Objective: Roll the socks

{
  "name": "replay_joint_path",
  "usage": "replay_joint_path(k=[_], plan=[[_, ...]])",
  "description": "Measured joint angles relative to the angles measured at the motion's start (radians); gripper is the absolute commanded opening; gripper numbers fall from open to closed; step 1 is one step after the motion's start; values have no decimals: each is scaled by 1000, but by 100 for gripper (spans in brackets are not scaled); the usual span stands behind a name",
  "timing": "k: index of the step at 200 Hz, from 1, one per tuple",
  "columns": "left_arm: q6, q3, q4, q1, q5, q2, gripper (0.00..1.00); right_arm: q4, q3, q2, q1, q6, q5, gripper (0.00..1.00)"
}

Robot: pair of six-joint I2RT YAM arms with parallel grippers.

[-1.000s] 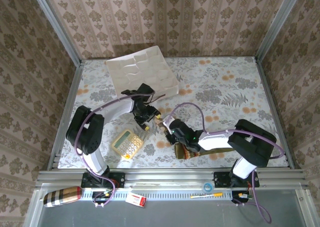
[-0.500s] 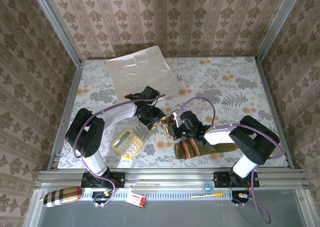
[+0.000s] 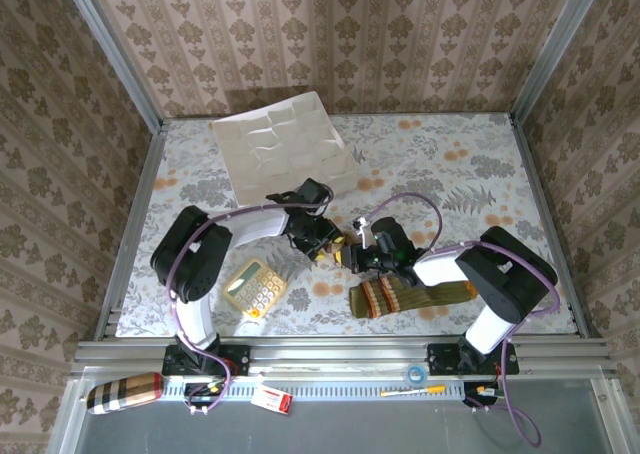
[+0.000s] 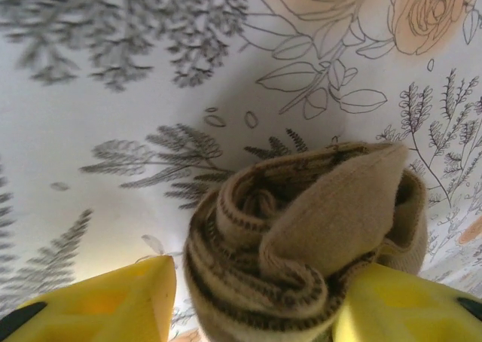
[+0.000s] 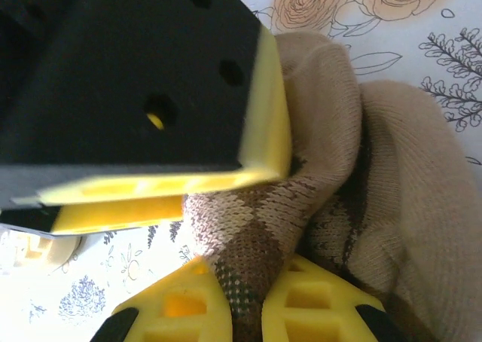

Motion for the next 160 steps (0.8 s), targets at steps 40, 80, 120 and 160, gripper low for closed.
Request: replay_joint_path(k=[40, 80, 120, 160], plan=[[4, -2, 14, -4, -1, 10, 0, 4, 10, 18, -14, 16, -33, 0], [-22, -74, 31, 25, -13, -50, 0, -69, 72, 20, 14, -105, -46, 27], [-42, -74, -212, 60, -61, -108, 0, -162, 4, -174, 237, -378, 205, 62], [-58, 15, -359, 64, -82, -49, 0, -217, 10, -248, 403, -527, 478, 64]])
